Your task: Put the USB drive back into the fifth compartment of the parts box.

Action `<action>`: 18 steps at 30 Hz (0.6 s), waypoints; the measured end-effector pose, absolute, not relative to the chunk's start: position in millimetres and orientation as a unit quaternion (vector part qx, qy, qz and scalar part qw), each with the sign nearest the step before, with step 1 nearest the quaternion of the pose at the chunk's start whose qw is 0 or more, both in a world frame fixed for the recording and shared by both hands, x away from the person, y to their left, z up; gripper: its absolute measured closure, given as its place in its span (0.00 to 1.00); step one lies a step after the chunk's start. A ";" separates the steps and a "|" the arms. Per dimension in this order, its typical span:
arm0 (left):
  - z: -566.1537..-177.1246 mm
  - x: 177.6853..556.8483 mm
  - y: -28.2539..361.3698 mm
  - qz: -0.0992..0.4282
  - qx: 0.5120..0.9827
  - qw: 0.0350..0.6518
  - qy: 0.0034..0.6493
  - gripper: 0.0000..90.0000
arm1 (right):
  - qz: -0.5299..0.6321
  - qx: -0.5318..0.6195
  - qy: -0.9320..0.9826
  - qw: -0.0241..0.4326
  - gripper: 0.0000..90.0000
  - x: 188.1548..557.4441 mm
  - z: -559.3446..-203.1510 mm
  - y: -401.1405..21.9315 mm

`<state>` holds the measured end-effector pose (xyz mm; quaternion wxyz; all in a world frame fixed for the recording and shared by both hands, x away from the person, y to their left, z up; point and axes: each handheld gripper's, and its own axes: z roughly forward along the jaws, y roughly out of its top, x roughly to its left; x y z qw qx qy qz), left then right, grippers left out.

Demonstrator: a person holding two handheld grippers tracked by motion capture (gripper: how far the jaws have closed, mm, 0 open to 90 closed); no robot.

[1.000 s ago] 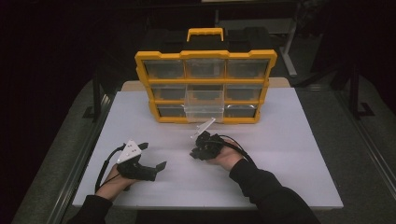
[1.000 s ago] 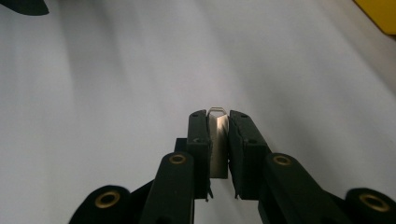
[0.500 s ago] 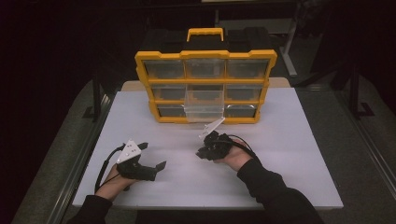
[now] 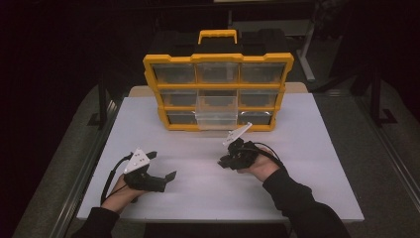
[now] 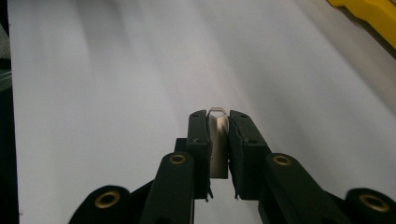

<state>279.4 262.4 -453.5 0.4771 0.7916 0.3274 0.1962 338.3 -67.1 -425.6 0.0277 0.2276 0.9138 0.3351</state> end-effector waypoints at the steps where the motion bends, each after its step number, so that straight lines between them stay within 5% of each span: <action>1: -453.6 279.2 262.3 0.196 0.792 0.476 0.328 0.00 | 0.336 0.228 0.914 0.028 0.87 338.3 -424.7 -70.2; 18: -453.5 278.9 261.9 0.195 0.792 0.477 0.327 0.00 | 0.335 0.246 0.909 0.025 0.87 343.2 -410.5 -105.8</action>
